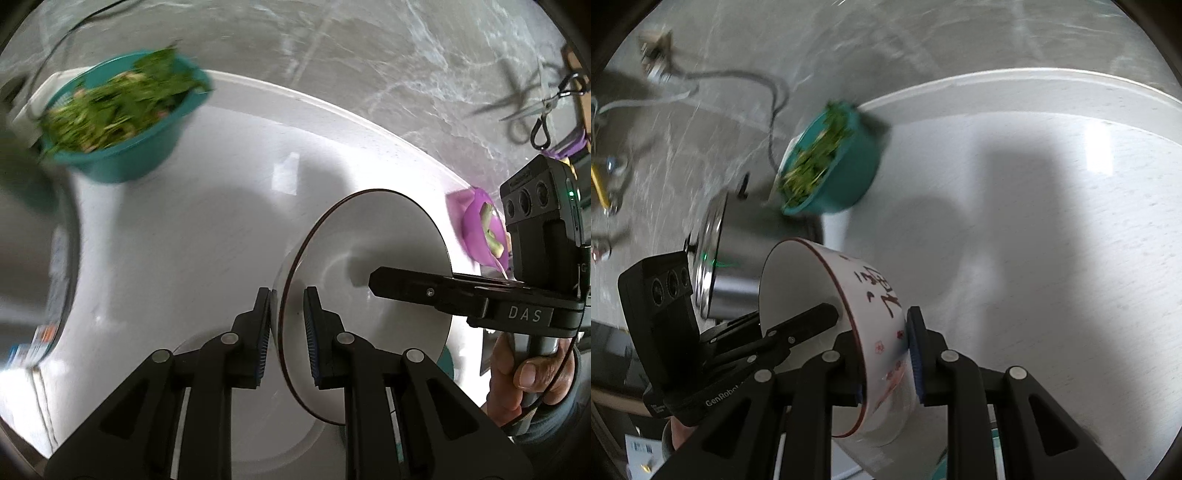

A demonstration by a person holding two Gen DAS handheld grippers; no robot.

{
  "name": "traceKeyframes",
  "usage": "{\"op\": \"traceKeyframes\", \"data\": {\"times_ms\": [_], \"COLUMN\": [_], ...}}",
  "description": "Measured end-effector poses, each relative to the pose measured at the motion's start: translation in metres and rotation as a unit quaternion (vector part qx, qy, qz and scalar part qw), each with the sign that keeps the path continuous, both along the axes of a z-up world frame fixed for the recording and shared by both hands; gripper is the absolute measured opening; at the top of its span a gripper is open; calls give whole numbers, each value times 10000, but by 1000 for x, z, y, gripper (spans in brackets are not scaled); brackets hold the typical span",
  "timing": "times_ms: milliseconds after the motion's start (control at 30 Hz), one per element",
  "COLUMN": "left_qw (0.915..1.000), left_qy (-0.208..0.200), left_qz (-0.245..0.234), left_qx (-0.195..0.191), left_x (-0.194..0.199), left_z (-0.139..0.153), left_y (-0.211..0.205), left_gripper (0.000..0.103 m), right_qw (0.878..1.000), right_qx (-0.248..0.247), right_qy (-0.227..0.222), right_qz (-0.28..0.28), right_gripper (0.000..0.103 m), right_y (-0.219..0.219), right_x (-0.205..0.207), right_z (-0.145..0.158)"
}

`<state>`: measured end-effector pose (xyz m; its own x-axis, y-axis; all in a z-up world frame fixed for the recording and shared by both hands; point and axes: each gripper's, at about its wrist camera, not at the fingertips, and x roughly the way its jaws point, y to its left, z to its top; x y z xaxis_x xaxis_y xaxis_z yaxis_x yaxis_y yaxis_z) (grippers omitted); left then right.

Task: Organize plates and bowls
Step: 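Lift the calligraphy bowl with both grippers over the white bowl, then lower the calligraphy bowl into the white bowl with both grippers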

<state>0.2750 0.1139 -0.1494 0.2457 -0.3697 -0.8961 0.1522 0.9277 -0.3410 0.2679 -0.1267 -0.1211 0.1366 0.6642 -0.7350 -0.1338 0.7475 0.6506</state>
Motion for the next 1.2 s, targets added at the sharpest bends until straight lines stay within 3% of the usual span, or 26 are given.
{"op": "traceKeyframes", "data": {"times_ms": [367, 900, 1200], "left_qw": [9986, 9971, 9977], "left_qy": [204, 538, 460], "left_qz": [463, 531, 489], "left_qx": [-122, -89, -11], "left_x": [-68, -92, -89], "left_z": [-17, -68, -76], "left_y": [63, 61, 54], "left_gripper": [15, 15, 15], "right_qw": [9985, 9960, 9952], "right_qx": [-142, -499, -667], "right_qy": [149, 382, 355], "right_qz": [506, 631, 626], "right_gripper": [23, 22, 22], "right_y": [53, 68, 70], "right_x": [-28, -50, -50], "right_z": [-12, -44, -56]}}
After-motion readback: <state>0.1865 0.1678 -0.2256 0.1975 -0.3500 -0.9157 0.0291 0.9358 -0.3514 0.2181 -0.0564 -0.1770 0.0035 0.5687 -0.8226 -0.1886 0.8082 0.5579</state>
